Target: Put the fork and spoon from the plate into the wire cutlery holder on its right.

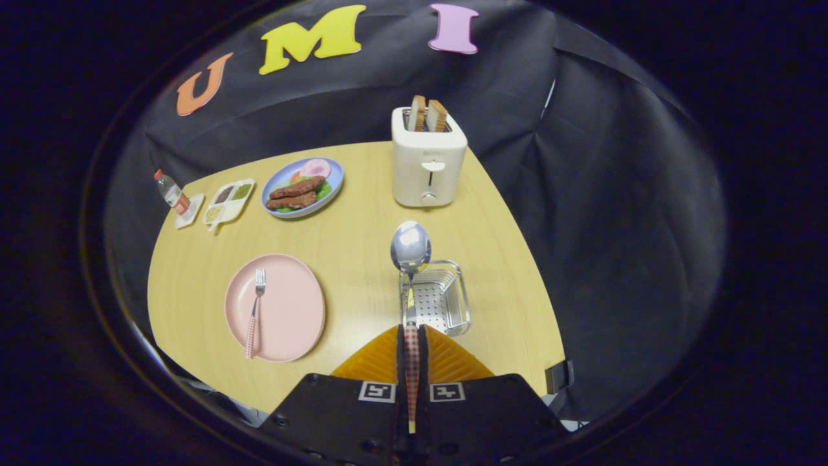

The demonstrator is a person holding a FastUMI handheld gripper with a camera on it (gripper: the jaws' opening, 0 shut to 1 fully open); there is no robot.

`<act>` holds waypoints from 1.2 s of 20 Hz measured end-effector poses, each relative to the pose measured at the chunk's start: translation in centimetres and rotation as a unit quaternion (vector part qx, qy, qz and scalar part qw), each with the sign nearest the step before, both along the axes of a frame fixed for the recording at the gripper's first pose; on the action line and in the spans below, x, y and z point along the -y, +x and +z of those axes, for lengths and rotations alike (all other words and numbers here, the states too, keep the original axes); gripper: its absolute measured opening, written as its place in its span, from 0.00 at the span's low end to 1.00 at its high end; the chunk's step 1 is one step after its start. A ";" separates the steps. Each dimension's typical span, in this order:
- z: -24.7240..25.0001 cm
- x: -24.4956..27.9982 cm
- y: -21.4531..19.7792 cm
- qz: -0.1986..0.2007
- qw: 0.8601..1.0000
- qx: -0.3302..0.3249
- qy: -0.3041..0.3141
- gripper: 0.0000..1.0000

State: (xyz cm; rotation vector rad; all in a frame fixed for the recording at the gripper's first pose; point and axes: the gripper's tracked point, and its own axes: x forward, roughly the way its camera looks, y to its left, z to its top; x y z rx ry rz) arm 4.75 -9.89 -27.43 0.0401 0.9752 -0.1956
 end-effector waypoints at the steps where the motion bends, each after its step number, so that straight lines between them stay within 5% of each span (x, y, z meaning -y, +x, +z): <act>1: 0.0 0.5 -0.4 -0.002 1.000 -0.013 0.008 0.05; 12: -0.2 2.0 -1.7 0.027 0.992 -0.118 0.031 0.04; 24: -2.0 3.2 -0.1 0.064 0.963 -0.262 0.027 0.04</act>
